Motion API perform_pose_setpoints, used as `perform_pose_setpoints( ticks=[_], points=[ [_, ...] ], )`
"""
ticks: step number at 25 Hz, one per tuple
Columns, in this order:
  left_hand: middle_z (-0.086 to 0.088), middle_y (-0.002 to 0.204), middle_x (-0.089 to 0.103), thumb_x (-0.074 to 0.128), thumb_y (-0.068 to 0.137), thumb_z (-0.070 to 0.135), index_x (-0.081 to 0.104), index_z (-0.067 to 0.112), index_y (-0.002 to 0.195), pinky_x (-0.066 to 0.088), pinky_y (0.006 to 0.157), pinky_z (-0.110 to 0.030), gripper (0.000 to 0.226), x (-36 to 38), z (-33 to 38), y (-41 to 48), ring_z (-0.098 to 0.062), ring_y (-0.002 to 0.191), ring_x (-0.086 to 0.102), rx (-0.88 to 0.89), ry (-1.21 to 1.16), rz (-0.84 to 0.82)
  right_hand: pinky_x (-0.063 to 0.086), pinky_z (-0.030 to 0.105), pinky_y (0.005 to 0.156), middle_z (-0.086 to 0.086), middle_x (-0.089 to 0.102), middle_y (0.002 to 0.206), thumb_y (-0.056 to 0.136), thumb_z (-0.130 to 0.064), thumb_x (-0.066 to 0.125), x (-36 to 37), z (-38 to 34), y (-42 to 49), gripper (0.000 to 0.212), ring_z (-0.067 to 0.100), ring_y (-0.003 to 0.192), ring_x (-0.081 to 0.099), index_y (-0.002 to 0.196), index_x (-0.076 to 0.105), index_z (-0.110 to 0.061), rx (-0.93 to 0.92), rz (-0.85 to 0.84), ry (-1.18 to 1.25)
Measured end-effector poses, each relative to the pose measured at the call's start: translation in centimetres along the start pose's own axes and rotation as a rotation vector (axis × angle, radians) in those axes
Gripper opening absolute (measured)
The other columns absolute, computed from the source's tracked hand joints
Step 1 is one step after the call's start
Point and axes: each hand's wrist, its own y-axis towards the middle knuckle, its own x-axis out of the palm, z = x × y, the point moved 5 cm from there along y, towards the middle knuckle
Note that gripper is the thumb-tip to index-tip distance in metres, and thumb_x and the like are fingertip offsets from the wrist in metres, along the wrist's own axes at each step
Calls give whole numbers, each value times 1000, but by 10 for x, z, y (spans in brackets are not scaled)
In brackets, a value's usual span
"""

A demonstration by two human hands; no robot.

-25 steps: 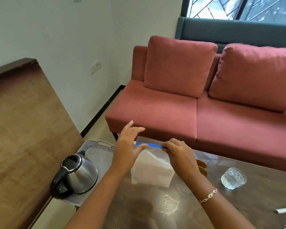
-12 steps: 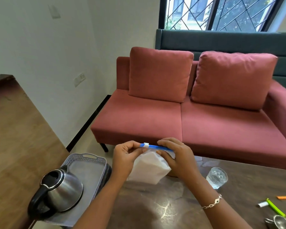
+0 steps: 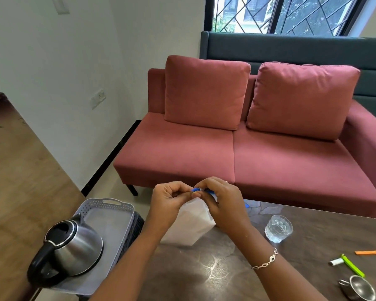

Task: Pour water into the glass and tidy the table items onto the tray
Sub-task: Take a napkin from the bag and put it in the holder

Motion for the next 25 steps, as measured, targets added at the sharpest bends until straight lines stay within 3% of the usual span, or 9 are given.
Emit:
perform_pose_setpoints(
  ticks=[4,8,11,13,15,18,20,22,25],
  points=[
    [1,59,68,72,70,-5,73,15,61,51,62,-22,23,-5,7,5,-14,61,61,-1,-14,45,41,18,62,-7,67,72,79,-30,51,-9,14,-7,22,8,67,56,74,65,-14,26,42,-29],
    [3,56,67,72,67,-7,71,17,55,49,62,-21,27,-29,8,18,-13,58,59,-7,-108,160,38,8,59,-11,64,70,76,-23,63,-34,51,-21,11,7,65,56,72,66,-13,136,73,-105],
    [2,56,69,68,68,-15,69,11,57,51,60,-16,28,-34,11,24,-7,54,64,11,-163,190,46,22,60,-11,63,71,75,-11,71,-47,66,-29,6,7,62,57,73,66,-11,181,71,-161],
    [1,56,69,69,67,-12,69,9,58,52,59,-17,23,-30,10,25,-8,55,64,9,-186,174,49,31,58,-6,66,71,75,-6,73,-51,68,-31,8,11,61,59,73,66,-11,210,74,-212],
    [-2,59,70,73,63,1,70,11,58,52,61,-20,12,-25,9,27,-14,59,63,-8,-190,124,49,32,63,-4,67,76,76,-9,72,-54,64,-28,7,17,67,62,79,67,-13,214,46,-265],
    [-4,62,69,79,60,5,71,15,60,50,63,-25,12,-17,10,30,-22,66,59,-12,-164,9,44,23,76,-5,70,93,76,-24,70,-48,43,-16,24,11,82,62,98,66,-15,101,-28,-270],
    [-3,63,69,75,66,6,71,15,62,50,65,-26,10,-10,11,32,-21,66,59,-11,-173,-37,38,15,65,-8,70,81,76,-26,64,-41,28,-8,15,8,70,59,88,67,-17,59,8,-283],
    [0,66,70,74,72,1,70,13,68,50,68,-26,14,-7,10,34,-15,65,61,-12,-127,52,30,13,52,-7,65,65,76,-21,62,-40,24,-5,5,9,56,54,73,64,-17,107,99,-293],
    [1,70,66,71,77,2,65,17,73,51,68,-25,17,-8,2,22,-13,67,59,-84,5,403,34,21,47,-4,62,59,78,-18,63,-39,32,-10,9,18,50,54,69,61,-15,216,169,-312]
  ],
)
